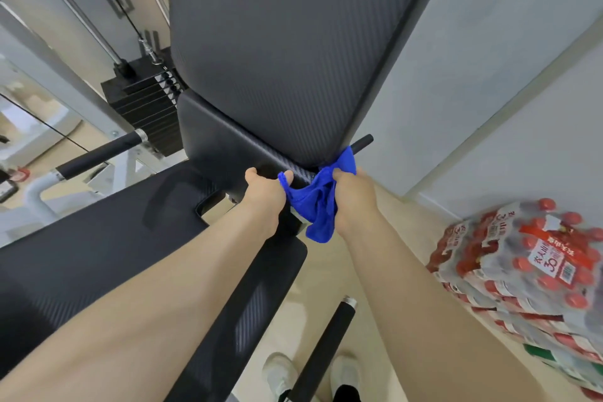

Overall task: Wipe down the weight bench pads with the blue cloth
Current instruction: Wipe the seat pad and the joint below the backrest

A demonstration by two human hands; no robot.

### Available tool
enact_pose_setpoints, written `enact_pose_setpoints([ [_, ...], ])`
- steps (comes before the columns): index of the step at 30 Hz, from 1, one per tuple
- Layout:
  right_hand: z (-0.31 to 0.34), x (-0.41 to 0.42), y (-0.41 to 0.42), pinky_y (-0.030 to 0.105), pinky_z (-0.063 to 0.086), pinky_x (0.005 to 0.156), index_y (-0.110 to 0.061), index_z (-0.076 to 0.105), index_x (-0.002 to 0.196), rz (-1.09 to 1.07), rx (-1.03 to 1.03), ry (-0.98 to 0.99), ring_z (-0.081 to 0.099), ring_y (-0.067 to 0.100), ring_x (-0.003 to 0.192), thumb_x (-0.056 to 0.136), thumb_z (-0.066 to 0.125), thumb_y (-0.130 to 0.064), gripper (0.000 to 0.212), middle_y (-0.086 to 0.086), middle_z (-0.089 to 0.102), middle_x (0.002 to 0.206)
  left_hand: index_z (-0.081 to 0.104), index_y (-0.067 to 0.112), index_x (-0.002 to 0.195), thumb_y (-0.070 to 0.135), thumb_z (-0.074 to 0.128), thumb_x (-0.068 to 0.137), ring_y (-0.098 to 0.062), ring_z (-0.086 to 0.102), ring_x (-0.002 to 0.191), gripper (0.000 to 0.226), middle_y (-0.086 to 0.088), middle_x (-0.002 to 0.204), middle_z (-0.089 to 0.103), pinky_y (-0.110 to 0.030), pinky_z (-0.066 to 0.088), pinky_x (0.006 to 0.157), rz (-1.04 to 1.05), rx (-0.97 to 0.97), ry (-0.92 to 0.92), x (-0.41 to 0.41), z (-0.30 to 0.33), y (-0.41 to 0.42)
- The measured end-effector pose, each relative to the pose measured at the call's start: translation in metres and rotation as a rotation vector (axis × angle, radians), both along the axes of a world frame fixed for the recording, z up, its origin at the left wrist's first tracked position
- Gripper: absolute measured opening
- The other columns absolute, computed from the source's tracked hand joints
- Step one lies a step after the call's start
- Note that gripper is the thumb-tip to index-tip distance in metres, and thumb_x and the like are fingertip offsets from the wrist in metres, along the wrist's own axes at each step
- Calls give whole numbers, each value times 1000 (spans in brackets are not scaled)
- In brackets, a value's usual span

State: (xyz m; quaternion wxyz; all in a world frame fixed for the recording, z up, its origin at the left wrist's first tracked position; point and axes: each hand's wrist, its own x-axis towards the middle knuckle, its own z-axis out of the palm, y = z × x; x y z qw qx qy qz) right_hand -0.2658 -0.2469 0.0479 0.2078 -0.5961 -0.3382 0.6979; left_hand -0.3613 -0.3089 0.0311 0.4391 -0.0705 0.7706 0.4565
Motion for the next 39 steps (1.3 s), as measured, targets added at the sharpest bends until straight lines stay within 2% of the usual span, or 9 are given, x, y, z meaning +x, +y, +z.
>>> enact_pose_setpoints([
  [3, 16, 19, 0, 31, 46, 71, -8, 59, 100, -103, -134, 265, 57, 22, 80, 92, 41, -3, 21, 9, 60, 94, 8, 29, 147, 33, 60, 84, -24, 49, 110, 82, -5, 123, 50, -36, 45, 90, -18, -22, 1, 1, 5, -3],
  [5, 36, 24, 4, 28, 47, 64, -17, 59, 93, -167, -15, 257, 55, 17, 70, 94, 40, -5, 23, 2, 59, 84, 11, 28, 147, 31, 62, 77, -31, 44, 124, 87, -5, 145, 38, -40, 40, 102, -81, -70, 76, 1, 13, -5],
  [9, 94, 10, 31, 27, 46, 65, -23, 53, 82, -172, 234, 244, 51, 15, 67, 96, 37, -6, 28, -2, 53, 77, 2, 17, 149, 8, 55, 84, -35, 48, 120, 84, 1, 157, -19, -36, 43, 96, -409, -14, 737, 6, 61, -5],
  [12, 113, -3, 46, 21, 44, 61, -16, 57, 100, -214, 411, 232, 45, 12, 64, 96, 34, -5, 26, -3, 50, 77, 8, 19, 149, -5, 50, 78, -40, 48, 118, 86, -6, 158, -14, -49, 44, 95, -653, 111, 1071, -6, 93, 9],
  [16, 81, -7, 35, 38, 45, 96, -18, 46, 132, -65, 583, -21, 56, 22, 101, 94, 33, -15, 40, 8, 60, 118, 30, 7, 144, -20, 47, 71, -43, 26, 139, 79, -23, 154, 15, -56, 39, 102, -992, 176, 1453, -13, 114, 31],
  [21, 72, -5, 25, 43, 51, 89, -18, 52, 127, -36, 345, 19, 61, 29, 93, 97, 33, -14, 36, 6, 62, 97, 12, 21, 149, -17, 41, 76, -21, 3, 147, 86, -3, 159, -7, -32, 46, 89, -1076, 80, 1364, -11, 124, 28],
  [28, 147, -12, 56, 28, 45, 93, -26, 46, 136, -232, 519, 246, 58, 6, 101, 97, 38, -17, 41, -10, 57, 126, 6, 28, 148, -11, 38, 78, -15, 0, 147, 86, 6, 158, -14, -31, 46, 96, -1158, 56, 1237, -13, 142, 25],
  [36, 121, -8, 23, 28, 12, 115, -26, 7, 150, 103, 754, -63, 10, 5, 141, 98, 35, -36, 61, -11, 11, 156, -2, 32, 148, -6, 41, 80, -12, -1, 146, 88, 8, 156, -20, -24, 48, 73, -1279, -81, 1246, -17, 161, 25],
  [39, 141, -12, 42, 23, 9, 111, -22, 8, 150, 32, 793, -102, 12, 11, 142, 100, 29, -28, 54, -9, 13, 156, 3, 33, 148, -4, 41, 82, -18, 25, 140, 85, 9, 157, -16, -25, 44, 70, -1277, -87, 1216, -18, 166, 23],
])
